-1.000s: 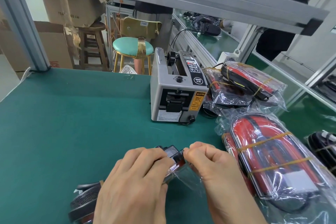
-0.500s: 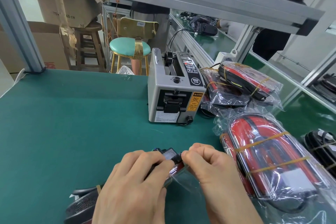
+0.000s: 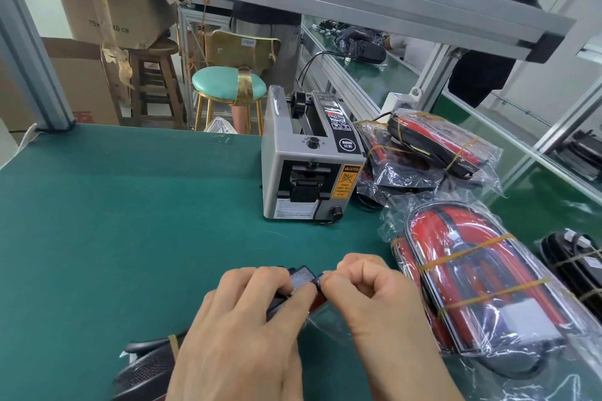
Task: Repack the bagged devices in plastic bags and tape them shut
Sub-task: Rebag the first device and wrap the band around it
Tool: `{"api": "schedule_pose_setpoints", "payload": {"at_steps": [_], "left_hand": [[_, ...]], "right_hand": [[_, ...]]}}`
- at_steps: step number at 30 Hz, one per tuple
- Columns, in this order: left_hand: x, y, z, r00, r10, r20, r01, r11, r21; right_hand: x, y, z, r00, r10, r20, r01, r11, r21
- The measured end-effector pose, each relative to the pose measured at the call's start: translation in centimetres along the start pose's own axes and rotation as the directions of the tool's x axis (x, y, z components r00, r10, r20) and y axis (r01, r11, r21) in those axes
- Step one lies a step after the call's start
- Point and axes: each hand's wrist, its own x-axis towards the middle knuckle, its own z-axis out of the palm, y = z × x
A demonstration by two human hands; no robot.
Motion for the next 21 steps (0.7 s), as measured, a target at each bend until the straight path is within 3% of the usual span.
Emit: {"api": "schedule_pose_setpoints", "payload": {"at_steps": [4,9,18,21], "left_hand": [[0.0,0.1,0.1,1.000,0.004,-0.006,-0.004,1.000,0.008],[0.0,0.0,0.3,0.999,0.024,-0.037,-0.023,1.000,0.020],[-0.6,-0.4,0.5,0.999,0.019,-0.050,-0.018,1.000,0.019],[-0.7,-0.5,0.4,0.999,0.029,-0.040,-0.027,0.999,0.044]], "right_hand": [[0.1,0.2,0.0,1.000,-0.017,-0.015,0.017,1.000,-0.012],[0.0,0.6,-0.6,0.996,0.087,-0.036,-0.086,0.996,0.030],[-0.8,0.2,0.0,0.992,-0.010,0.124,0.016,0.998,-0.053],[-0.9,0.4,-0.4,0.990,0.006,0.143,-0.009,1.000,0.018]]}}
